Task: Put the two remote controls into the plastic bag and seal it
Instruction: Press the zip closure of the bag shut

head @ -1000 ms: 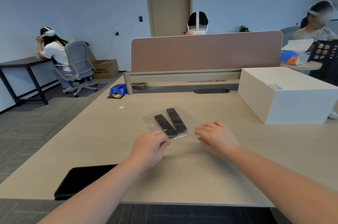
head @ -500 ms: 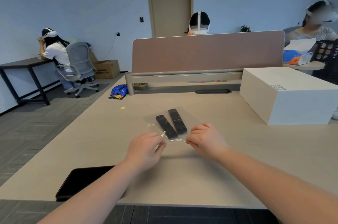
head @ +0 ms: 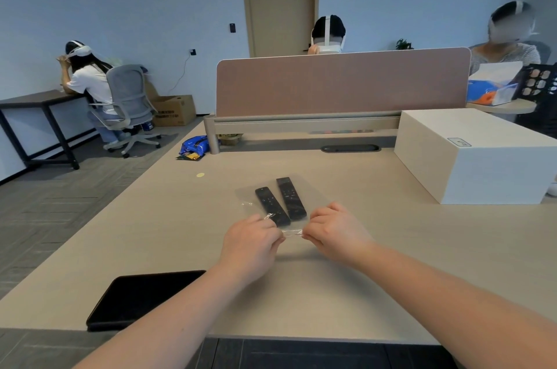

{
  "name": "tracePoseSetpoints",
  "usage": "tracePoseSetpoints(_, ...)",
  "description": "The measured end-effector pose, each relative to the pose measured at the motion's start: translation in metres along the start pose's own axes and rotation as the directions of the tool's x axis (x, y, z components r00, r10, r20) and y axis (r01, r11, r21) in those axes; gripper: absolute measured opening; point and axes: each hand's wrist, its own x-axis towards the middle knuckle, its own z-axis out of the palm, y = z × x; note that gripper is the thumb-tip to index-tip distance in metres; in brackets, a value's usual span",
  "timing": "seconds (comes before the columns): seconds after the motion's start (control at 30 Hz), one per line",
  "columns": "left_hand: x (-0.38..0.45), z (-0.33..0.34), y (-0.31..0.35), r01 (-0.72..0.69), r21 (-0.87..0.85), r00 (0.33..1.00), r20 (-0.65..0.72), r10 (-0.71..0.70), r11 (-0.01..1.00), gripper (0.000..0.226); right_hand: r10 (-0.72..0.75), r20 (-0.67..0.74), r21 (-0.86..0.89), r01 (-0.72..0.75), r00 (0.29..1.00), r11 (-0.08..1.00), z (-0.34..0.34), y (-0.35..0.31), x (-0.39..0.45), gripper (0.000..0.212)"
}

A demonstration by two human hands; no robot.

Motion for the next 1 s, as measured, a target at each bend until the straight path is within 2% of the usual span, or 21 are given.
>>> tracePoseSetpoints(0.13,-0.002,0.0,0.001,-0.018,0.002,1.0,0.007,0.018,1.0,0.035,-0.049,0.098,-0.078,0.056,0.994,0.995,0.003,0.001,-0.003,0.021)
tracePoseSetpoints(0.27,-0.002,0.001,0.001,-0.015,-0.014,1.0,0.026,0.015,1.0,0.034,-0.074,0.119,-0.151,0.091,0.99,0.984,0.006,0.006,-0.009,0.022)
tracePoseSetpoints(0.43,0.0,0.0,0.0,-0.001,-0.049,1.0,0.015,0.002,0.999,0.033,-0.029,0.163,-0.233,0.067,0.986,0.97,0.007,0.022,-0.024,0.026)
tracePoseSetpoints(0.77,0.0,-0.005,-0.006,0.033,-0.051,0.999,-0.026,-0.035,0.998,0.035,0.153,0.251,-0.217,-0.098,0.956,0.971,-0.005,0.054,-0.051,0.044)
tracePoseSetpoints(1.0,-0.007,0.003,-0.008,-0.005,-0.038,1.0,-0.016,0.004,0.999,0.037,0.118,0.314,-0.223,-0.048,0.942,0.974,-0.003,0.052,-0.055,0.038)
